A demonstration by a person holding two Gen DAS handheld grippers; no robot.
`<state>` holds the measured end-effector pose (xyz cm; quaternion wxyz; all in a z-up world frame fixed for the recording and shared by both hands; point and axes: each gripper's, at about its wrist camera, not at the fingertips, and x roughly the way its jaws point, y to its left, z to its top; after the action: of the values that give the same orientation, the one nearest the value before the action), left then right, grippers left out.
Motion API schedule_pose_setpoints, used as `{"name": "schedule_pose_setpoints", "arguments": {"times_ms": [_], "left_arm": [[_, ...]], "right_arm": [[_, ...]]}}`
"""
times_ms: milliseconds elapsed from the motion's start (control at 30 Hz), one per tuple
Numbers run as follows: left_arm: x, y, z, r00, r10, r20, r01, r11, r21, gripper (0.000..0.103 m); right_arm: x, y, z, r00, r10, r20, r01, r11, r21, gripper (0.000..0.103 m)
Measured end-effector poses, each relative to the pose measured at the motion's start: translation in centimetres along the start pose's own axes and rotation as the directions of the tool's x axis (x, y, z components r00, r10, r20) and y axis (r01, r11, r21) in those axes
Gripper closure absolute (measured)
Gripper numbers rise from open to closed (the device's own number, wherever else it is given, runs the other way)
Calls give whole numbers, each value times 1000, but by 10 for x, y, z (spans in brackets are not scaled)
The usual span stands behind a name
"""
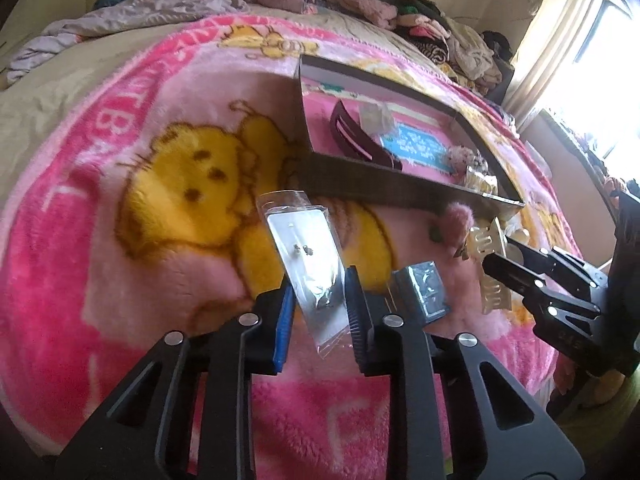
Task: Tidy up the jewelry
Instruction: 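Grasp the white card packet with the left tool while the right tool grasps the white claw clip, then carry the card packet and claw clip into the grey tray and open both tools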
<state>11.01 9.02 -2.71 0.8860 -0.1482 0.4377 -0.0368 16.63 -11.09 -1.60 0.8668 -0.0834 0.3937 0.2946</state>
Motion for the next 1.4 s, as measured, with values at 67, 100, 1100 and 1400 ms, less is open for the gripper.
{"name": "schedule_pose_setpoints", "arguments": {"times_ms": [67,100,1100,1400], "left_arm": [[-6,1,1,1000,4,14,-4,1000,2,91],[-9,1,2,1000,5,22,-5,1000,2,92],[-23,-32,61,993,-19,113,12,998,63,92],[-12,-51,79,993,-35,111,25,995,94,92]], "right_arm": [[-4,2,2,1000,1,11,-1,1000,-3,66],[-5,3,3,1000,3,15,-3,1000,-4,66],[-35,-31,38,991,-30,134,24,999,42,67],[-42,-59,44,985,-77,156,63,994,88,68]]}}
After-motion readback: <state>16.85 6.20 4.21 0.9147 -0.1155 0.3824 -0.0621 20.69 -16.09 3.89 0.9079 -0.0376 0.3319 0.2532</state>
